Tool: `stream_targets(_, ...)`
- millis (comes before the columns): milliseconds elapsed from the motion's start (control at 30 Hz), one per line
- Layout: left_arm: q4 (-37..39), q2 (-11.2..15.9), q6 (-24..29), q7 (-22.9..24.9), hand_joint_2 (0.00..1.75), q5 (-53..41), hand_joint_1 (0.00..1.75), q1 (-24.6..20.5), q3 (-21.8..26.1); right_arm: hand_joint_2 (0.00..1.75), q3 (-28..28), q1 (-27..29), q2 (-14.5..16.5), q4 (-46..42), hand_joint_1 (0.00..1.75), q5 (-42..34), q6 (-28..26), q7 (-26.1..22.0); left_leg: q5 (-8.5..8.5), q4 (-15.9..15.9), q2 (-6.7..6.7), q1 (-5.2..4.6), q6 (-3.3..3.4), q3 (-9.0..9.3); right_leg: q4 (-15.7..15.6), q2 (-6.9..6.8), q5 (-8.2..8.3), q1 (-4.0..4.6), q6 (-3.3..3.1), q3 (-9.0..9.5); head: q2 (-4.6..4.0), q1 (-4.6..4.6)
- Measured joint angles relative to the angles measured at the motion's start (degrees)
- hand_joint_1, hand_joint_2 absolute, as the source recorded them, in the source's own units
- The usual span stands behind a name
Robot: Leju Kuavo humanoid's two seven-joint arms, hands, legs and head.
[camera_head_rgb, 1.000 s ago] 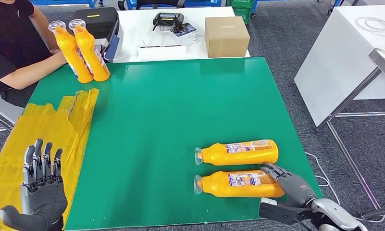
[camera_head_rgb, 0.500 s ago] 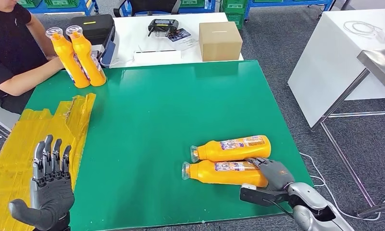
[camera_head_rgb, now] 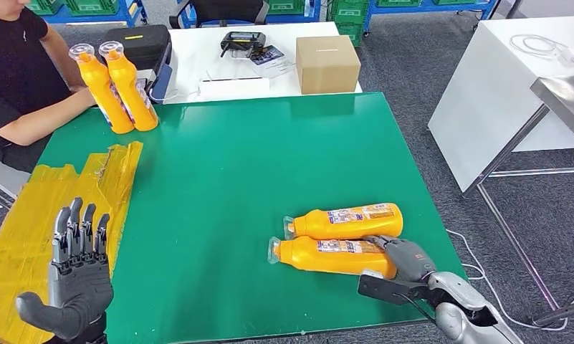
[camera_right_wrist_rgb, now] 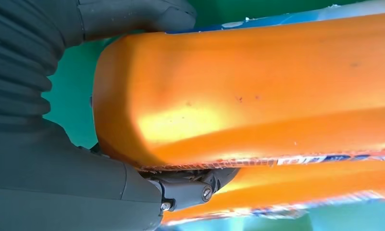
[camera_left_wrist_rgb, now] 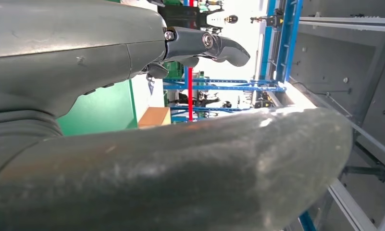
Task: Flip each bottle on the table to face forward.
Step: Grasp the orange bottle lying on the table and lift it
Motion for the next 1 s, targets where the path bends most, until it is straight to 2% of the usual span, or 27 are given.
stream_targets(133,0.6,0.4,0.4,0.4,0.0,0.2,0.0,-0.6,-0.6,1.75,-0.7,2.2,1.5,-1.3,1.75,-8.6,-0.1,-4.8,0.18,0.0,-0.26,-0.02,0.04,-0.36,0.0,-0.21,0.0,-0.01,0.05,0.21,0.0,-0.02)
stream_targets(233,1.0,0.5,0.9,0.7,0.0,0.2,0.0,-0.9,-1.2,1.75,-1.4,3.3,4.3,-2.9,1.75,-12.8,0.3,-7.9,0.29,0.0,-0.29,-0.02,0.04,-0.75,0.1,-0.26,0.03,0.0,0.05,-0.02,0.0,-0.02)
stream_targets(433,1.1,0.6,1.7,1.2,0.0,0.3,0.0,-1.3,-1.7,1.75,-1.9,4.2,10.1,-5.6,1.75,-14.0,0.6,-9.1,0.31,0.0,-0.42,-0.02,0.02,-1.31,0.1,-0.44,0.01,0.0,0.05,-0.53,0.0,-0.03)
stream_targets(567,1.2,0.6,2.0,4.3,1.75,1.1,0.0,-1.2,-1.7,1.75,-3.1,4.9,13.4,-6.4,1.75,-12.0,-1.5,-10.1,0.33,0.0,-0.64,-0.04,0.0,-1.54,0.1,-0.56,0.0,-0.03,0.05,-0.67,0.0,-0.01)
stream_targets(667,1.4,0.4,3.2,8.4,1.75,0.4,0.0,-0.6,-2.0,1.75,-4.5,5.6,17.4,-7.7,1.75,-8.3,-4.6,-10.7,0.33,0.0,-0.63,-0.06,0.0,-1.63,0.1,-0.57,0.0,-0.04,0.05,-0.78,0.0,-0.01)
stream_targets(800,1.4,-0.2,4.1,9.7,1.75,-0.3,0.0,0.4,-3.0,1.75,-5.4,5.9,22.1,-9.7,1.75,-5.4,-6.2,-10.2,0.33,0.0,-0.65,-0.06,0.0,-1.7,0.1,-0.61,0.0,-0.04,0.04,-0.87,0.0,-0.02)
stream_targets(1000,1.4,-0.5,4.5,10.5,1.75,-0.8,0.0,0.8,-4.1,1.75,-6.5,5.7,25.9,-10.7,1.75,-5.3,-6.3,-11.4,0.35,0.0,-0.73,-0.06,-0.01,-1.79,0.1,-0.7,0.0,-0.04,0.04,-0.89,0.0,0.0)
